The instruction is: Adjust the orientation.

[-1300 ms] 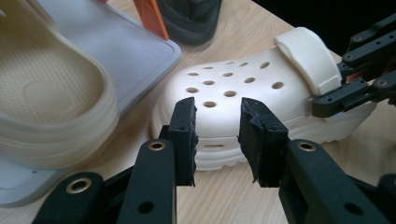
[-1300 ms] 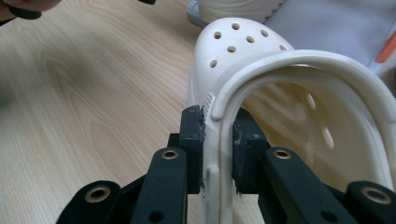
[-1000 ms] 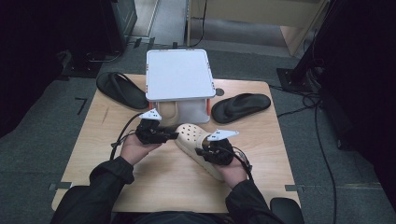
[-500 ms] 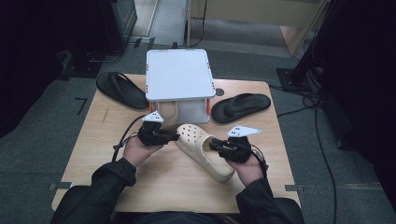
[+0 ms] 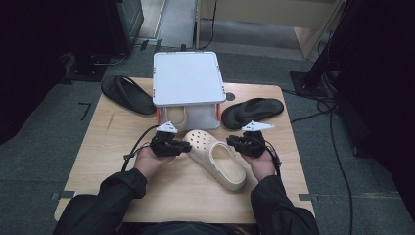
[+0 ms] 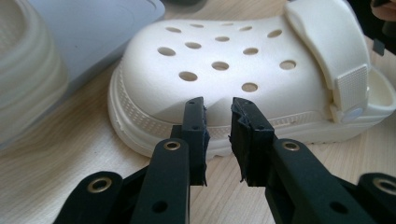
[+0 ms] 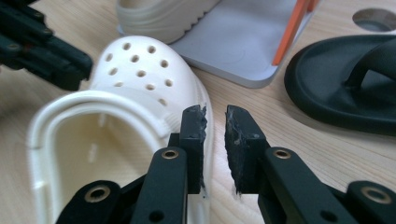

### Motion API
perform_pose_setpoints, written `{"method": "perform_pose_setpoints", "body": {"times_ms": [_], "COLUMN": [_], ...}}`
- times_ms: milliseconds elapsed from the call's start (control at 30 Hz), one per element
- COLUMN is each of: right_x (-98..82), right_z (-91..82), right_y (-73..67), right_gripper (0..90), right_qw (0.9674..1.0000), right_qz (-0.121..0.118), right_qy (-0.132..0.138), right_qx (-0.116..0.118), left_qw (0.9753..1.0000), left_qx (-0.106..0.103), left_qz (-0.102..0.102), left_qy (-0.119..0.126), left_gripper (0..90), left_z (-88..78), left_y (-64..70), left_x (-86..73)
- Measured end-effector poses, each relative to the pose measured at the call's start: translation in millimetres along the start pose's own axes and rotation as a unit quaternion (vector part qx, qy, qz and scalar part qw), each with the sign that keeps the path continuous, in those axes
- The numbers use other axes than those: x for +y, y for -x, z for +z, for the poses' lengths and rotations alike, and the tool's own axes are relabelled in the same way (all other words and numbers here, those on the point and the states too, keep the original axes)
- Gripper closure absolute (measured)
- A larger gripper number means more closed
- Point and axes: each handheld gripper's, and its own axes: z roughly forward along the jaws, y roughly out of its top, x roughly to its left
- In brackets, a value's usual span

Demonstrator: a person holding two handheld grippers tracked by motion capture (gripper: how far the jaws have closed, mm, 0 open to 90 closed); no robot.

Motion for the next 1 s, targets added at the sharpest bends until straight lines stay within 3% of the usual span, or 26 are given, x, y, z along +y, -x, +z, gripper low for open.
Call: {"method": "perform_pose_setpoints", "body": {"times_ms": [133, 400, 700, 1000], "right_x": [-1.5, -7.6, -15.4, -24.1], "right_z": [7.3, 3.3, -4.1, -10.7], "right_y": [1.9, -0.6, -10.8, -22.4], "right_gripper": [78.3, 83.1, 86.0, 86.9], "right_qw": [1.0000, 0.9999, 0.9998, 0.9992], "right_qz": [0.001, 0.010, 0.012, 0.029], "right_qy": [-0.007, -0.009, -0.009, -0.013], "right_qx": [0.004, 0.009, 0.010, 0.024], "left_qw": [1.0000, 0.9999, 0.9998, 0.9996], "left_qx": [-0.003, -0.005, -0.007, -0.015], "left_qz": [-0.001, 0.001, -0.001, -0.005], "left_qy": [0.008, 0.011, 0.019, 0.023], "left_gripper": [75.5, 76.3, 76.3, 76.3], "left_z": [0.2, 2.7, 7.3, 11.9], "left_y": [-0.3, -1.7, -4.8, -9.0], "left_x": [0.1, 0.4, 2.5, 6.2]}}
